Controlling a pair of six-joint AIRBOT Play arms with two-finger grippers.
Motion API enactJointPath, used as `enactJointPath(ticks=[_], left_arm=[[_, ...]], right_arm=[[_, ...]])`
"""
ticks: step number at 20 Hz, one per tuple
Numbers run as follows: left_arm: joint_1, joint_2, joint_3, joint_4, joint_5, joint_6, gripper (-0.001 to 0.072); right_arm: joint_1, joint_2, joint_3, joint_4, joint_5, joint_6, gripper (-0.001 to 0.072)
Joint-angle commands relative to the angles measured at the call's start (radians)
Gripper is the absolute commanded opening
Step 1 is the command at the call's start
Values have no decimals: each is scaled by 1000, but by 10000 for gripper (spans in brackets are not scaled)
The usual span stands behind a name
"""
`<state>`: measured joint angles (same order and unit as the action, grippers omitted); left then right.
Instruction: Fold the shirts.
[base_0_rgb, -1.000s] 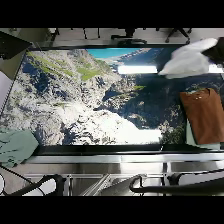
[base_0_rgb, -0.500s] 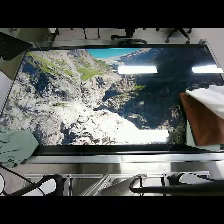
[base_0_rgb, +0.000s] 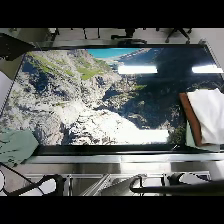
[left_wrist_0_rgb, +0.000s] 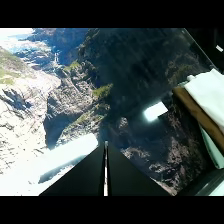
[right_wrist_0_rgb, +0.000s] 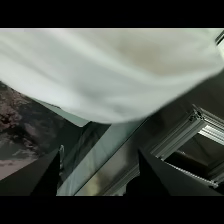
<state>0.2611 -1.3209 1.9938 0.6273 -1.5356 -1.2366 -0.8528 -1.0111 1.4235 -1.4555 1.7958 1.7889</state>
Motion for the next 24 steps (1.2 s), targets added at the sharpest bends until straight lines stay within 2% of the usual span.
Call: enactJointPath(ticks=[1,3,4,5,7,8,9,11,14,17,20,22,24], left_arm=[[0,-32,0,-3,-11,-3,17],[0,-43,1,-3,-8,-3,17],[0,-43,1,-2,-4,-3,17],[0,-42,1,-4,2,-3,17],[0,-39,1,-1,17,-3,17],[0,-37,1,-2,16,-3,17],[-4,-37,0,-2,5,-4,17],[-33,-25,-27,0,-31,-4,16],[-124,91,-284,9,10,11,15],[-266,251,-687,11,120,58,16],[-404,387,-1040,10,309,70,15],[-465,439,-1174,10,369,97,16],[-496,472,-1240,10,368,107,16]], right_arm=[[-2,-16,-10,-24,19,-47,526],[10,-20,61,39,4,-47,515],[26,-23,102,86,-21,-47,472],[48,-26,140,140,-50,-47,378],[118,-21,189,275,-135,-48,273],[166,-11,193,340,-184,-53,113],[223,2,193,370,-230,-70,23],[359,30,184,349,-297,-102,22],[563,108,71,314,-388,-121,21],[807,236,-200,312,-535,-137,21],[1022,348,-470,311,-723,-137,22],[1096,372,-566,312,-790,-137,22],[1120,366,-603,315,-793,-137,23]])
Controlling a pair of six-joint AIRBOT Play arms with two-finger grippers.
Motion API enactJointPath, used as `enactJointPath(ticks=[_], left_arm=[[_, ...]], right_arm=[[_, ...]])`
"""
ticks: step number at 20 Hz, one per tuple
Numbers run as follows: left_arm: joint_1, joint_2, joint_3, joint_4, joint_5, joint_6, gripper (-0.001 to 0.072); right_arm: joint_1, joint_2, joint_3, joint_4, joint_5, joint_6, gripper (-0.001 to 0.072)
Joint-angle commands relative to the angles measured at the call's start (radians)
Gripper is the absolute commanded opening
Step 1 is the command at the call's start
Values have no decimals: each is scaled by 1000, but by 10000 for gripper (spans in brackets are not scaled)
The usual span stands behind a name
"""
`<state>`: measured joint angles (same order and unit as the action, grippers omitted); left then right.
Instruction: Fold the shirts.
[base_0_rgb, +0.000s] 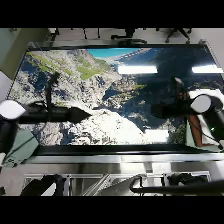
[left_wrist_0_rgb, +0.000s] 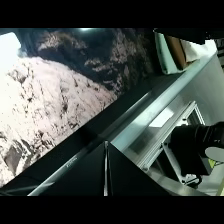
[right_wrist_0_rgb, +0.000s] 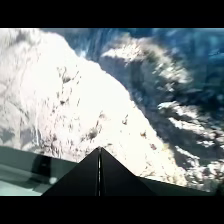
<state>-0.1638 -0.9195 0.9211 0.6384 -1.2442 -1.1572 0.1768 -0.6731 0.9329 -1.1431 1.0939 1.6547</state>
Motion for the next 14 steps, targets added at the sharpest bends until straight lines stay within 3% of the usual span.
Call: enactJointPath(ticks=[1,14], left_arm=[[-76,84,-187,-2,77,29,16],[-75,176,-249,-3,138,30,17]], right_arm=[[91,26,-122,7,-82,-2,22],[90,16,-126,14,-42,-3,22]])
